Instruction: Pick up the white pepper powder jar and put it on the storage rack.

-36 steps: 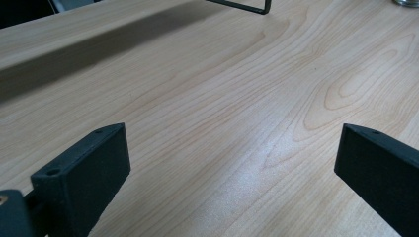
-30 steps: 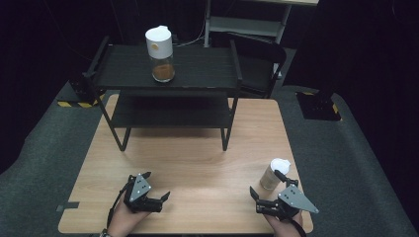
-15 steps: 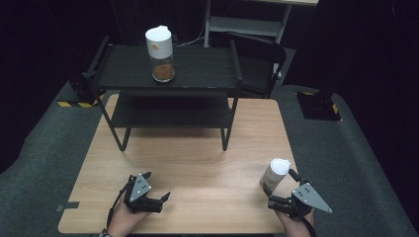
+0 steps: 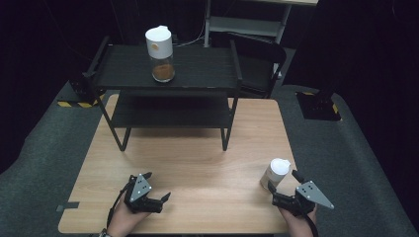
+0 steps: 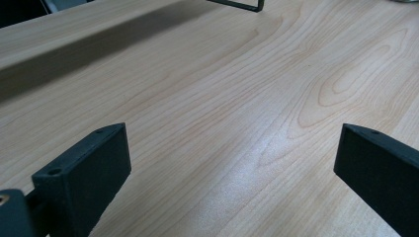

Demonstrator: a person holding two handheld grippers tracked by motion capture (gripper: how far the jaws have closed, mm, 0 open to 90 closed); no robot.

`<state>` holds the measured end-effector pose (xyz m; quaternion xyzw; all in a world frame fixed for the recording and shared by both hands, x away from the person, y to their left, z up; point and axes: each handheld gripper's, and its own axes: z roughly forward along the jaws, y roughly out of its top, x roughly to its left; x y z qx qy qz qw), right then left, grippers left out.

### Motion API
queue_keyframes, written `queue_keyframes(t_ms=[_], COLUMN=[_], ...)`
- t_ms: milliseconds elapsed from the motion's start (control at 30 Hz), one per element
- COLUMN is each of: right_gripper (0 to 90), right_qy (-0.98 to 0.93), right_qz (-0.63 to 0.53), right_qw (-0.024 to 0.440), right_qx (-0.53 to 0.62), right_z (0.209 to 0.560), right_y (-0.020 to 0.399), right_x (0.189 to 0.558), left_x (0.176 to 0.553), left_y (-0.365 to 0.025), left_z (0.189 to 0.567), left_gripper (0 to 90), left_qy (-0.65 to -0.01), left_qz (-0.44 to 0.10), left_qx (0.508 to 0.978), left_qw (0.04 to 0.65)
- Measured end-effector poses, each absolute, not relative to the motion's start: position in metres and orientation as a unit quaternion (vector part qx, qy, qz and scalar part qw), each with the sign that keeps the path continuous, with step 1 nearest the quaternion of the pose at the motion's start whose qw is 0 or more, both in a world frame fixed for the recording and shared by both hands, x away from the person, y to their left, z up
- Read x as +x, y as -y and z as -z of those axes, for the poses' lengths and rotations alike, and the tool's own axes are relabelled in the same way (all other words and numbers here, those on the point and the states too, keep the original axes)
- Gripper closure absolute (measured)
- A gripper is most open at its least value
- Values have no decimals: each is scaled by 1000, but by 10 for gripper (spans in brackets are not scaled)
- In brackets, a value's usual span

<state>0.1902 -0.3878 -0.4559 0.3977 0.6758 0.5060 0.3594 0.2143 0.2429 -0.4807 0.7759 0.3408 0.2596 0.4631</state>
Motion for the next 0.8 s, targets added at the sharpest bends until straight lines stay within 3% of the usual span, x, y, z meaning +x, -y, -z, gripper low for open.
queue_keyframes(t_ms=[800], right_gripper=[176], right_qy=[-690], right_qz=[-500], right_qw=[327], right_qx=[410], right_z=[470], right_y=[398], right_x=[218], left_x=[213], left_y=[-244], left_z=[481], left_gripper=[14], left_qy=[-343], left_qz=[-258], left_qx=[774], left_qw=[466])
